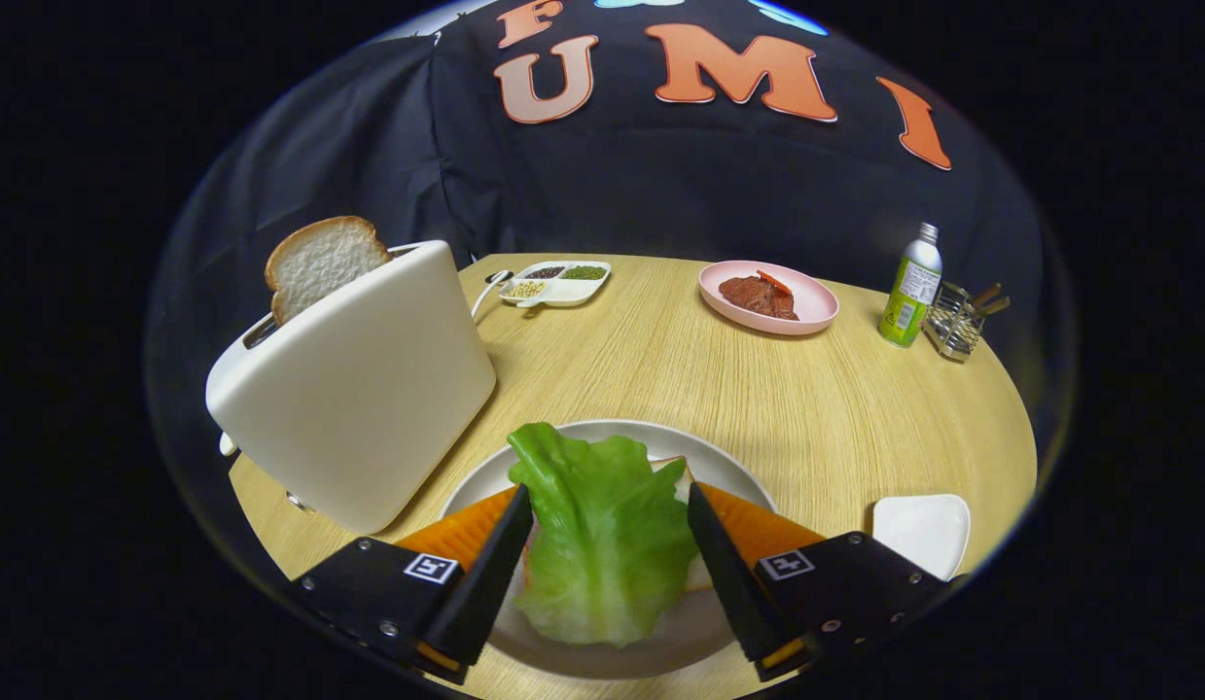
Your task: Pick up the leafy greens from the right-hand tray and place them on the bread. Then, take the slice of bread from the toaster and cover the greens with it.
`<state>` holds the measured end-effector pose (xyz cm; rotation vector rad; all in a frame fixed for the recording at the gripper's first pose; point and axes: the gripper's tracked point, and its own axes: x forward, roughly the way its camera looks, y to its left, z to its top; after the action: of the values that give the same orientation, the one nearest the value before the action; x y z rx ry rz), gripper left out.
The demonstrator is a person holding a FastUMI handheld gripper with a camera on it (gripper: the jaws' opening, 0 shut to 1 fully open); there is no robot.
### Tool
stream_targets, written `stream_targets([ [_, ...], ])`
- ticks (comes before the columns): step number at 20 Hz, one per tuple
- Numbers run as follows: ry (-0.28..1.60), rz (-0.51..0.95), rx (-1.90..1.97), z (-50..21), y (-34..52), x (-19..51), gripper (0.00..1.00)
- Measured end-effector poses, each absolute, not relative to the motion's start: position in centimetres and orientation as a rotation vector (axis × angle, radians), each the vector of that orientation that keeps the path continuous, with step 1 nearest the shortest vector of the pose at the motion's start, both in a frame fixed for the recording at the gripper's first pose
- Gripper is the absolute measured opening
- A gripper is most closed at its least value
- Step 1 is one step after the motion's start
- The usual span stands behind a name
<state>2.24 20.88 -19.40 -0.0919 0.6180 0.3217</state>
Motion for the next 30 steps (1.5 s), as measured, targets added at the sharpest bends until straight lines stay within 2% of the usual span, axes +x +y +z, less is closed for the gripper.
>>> stream_targets([
  [13, 0.534, 0.297, -0.081, -13.5, 21.7, 2.9, 0.98],
  [23, 0.416, 0.296, -0.096, -4.7, 28.0, 2.3, 0.98],
  [30, 0.377, 0.333, -0.076, -1.1, 33.8, 1.8, 0.98],
])
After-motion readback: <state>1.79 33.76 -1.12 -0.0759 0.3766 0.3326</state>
